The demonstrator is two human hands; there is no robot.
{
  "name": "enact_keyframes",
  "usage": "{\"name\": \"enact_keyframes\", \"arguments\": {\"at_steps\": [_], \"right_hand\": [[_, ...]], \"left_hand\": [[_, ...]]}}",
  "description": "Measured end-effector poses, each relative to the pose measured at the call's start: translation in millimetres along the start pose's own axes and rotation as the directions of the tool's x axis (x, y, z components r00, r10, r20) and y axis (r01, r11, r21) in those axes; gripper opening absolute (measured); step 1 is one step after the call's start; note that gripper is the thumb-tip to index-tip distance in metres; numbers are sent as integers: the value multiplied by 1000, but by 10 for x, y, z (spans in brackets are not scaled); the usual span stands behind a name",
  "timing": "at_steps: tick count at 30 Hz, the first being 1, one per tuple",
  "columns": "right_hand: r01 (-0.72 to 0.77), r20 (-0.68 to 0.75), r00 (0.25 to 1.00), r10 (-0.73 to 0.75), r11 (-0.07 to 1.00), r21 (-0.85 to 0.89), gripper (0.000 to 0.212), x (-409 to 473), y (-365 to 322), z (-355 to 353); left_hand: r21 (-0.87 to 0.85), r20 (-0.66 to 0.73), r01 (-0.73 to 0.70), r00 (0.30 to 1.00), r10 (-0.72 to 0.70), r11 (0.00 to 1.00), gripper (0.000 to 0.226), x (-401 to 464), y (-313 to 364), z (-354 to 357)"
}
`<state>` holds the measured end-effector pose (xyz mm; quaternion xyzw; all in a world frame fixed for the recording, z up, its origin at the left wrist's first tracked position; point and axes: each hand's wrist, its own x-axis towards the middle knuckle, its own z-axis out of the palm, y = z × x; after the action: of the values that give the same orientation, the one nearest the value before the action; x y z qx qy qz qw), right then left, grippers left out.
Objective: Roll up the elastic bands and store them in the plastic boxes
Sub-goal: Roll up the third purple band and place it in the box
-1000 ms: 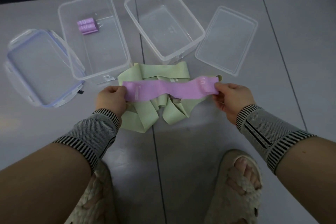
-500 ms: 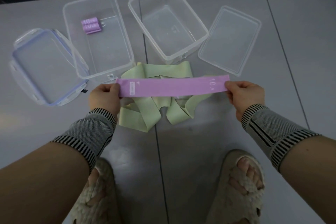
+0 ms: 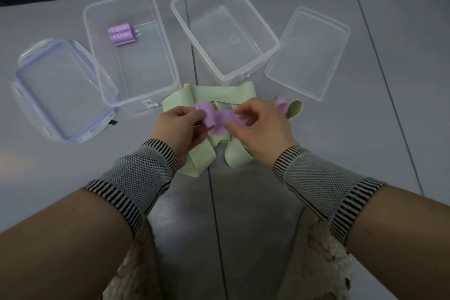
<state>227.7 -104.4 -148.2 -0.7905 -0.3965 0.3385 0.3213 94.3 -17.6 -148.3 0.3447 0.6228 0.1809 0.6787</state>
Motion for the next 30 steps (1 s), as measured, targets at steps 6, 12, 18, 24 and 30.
{"name": "enact_keyframes", "arguments": {"at_steps": [6,12,18,24,30], "right_hand": [[127,55,990,-127,992,6,25,-25,-128,83],[166,-11,986,-167,983,-73,8,0,-179,-42],[279,67,960,-272,947,-159,8,-110,-682,-517],[458,223,886,-407,844,-279,12,-374,-1489,-1196],[443,111,896,-430,886,-139,5,-885,-2252,-1651]], "left_hand": [[25,132,36,991,-39,999,3,-89,65,109],[212,45,-67,997,58,975,17,-175,198,74],[620,378,-570,819,432,539,51,-598,683,-93],[644,493,-689,706,509,332,16,-1345,1352,-146],[492,417,-716,693,588,496,13,-2269,1823,-327]]}}
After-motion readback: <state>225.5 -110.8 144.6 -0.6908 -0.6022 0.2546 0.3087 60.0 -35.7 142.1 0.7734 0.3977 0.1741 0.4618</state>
